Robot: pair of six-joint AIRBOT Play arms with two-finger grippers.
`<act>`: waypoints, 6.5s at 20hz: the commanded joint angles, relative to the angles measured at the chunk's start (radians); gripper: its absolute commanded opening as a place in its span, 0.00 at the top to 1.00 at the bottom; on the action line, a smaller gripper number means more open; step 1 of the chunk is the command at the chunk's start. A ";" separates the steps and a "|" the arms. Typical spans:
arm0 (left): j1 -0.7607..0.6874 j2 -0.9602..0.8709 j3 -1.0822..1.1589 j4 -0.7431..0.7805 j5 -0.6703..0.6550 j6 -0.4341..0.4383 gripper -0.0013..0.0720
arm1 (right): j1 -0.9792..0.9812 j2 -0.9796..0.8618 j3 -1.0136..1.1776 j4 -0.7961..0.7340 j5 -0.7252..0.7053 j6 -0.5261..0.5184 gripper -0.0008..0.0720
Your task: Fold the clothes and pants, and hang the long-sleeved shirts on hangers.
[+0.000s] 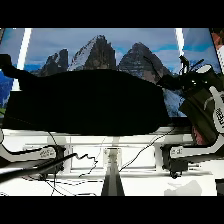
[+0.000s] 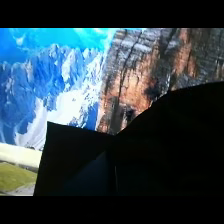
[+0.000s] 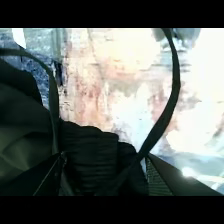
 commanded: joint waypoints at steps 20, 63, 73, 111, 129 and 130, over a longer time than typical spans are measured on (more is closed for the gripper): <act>-0.007 -0.002 -0.010 -0.037 -0.002 0.000 0.97 | 0.000 -0.064 0.000 0.455 0.267 -0.262 0.87; -0.002 -0.045 -0.008 -0.025 0.243 -0.023 0.96 | -0.011 -0.043 0.264 -0.186 -0.170 0.036 0.97; 0.001 -0.156 -0.008 0.019 0.536 -0.008 0.96 | -0.011 -0.043 0.264 -0.183 -0.173 0.037 0.97; -0.119 -0.444 -0.008 0.105 0.343 0.177 0.12 | -0.011 -0.043 0.265 -0.175 -0.165 0.063 0.95; -0.109 -0.429 -0.008 0.187 0.477 0.064 0.96 | -0.011 -0.043 0.265 -0.176 -0.172 0.063 0.95; -0.101 -0.415 -0.008 0.188 0.472 0.037 0.97 | -0.011 -0.043 0.265 -0.176 -0.172 0.063 0.95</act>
